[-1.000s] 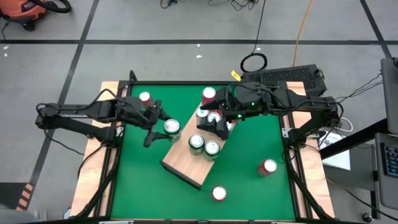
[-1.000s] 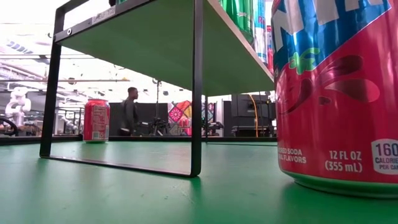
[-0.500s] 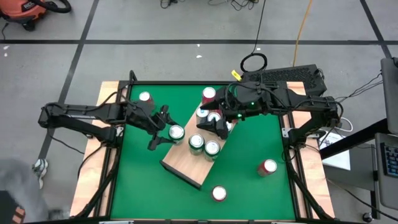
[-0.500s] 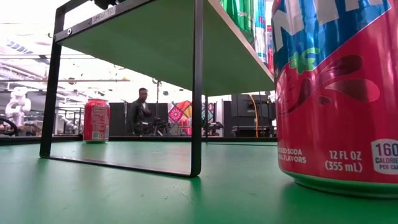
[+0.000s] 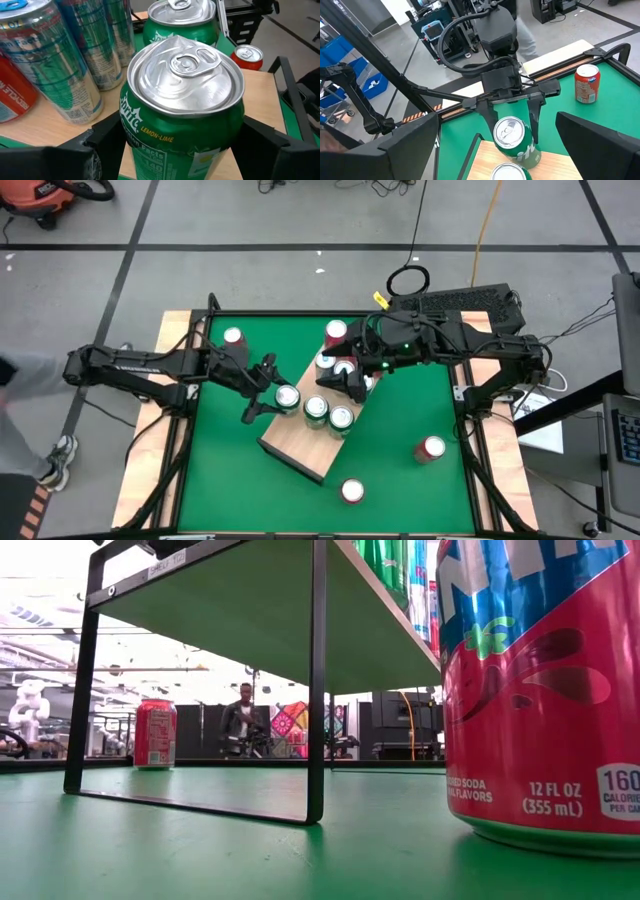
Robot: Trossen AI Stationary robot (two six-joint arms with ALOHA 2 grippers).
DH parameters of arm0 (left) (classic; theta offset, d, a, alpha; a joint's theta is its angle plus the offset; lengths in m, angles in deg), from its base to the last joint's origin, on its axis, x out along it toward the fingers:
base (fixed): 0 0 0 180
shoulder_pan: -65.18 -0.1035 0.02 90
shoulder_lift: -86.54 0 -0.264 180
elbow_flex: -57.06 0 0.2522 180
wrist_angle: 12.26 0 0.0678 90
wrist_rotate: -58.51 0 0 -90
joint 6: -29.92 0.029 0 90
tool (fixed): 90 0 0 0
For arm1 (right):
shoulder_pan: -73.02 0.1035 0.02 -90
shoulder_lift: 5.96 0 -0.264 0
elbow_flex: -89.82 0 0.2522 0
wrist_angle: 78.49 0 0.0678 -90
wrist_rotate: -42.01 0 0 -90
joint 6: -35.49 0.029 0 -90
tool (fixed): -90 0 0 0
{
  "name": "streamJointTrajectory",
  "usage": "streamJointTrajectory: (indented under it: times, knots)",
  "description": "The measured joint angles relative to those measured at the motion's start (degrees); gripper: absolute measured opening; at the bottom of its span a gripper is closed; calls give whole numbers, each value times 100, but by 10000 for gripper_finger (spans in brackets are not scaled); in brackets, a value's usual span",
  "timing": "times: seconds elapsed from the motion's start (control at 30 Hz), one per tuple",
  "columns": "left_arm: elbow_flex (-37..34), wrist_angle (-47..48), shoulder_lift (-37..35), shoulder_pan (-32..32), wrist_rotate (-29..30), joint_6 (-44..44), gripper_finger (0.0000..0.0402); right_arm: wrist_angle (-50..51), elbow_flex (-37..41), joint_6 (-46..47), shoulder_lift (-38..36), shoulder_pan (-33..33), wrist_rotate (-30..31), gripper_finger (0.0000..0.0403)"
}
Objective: Sort soda cans
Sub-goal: Put the green soda can on the shelf and align it with the other green soda cans
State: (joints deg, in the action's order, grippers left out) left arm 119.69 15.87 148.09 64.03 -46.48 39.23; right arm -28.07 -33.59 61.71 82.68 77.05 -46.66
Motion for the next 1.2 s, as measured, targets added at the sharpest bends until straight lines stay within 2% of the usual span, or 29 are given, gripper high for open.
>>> streamJointTrajectory:
  times: [0.73, 0.83, 1.07, 1.2]
  knots:
    - [8, -248, 314, 1, 142, 24, 287, 4, 0, 9, 0, 0, 5, 394]
    - [8, -234, 316, 0, 171, 26, 301, 4, 0, 4, 0, 0, 5, 394]
    - [-17, -99, 338, -4, 283, 72, 360, 5, 0, -4, 0, 0, 5, 394]
    - [-11, -105, 334, 0, 346, 42, 369, 7, 0, -4, 0, 0, 3, 394]
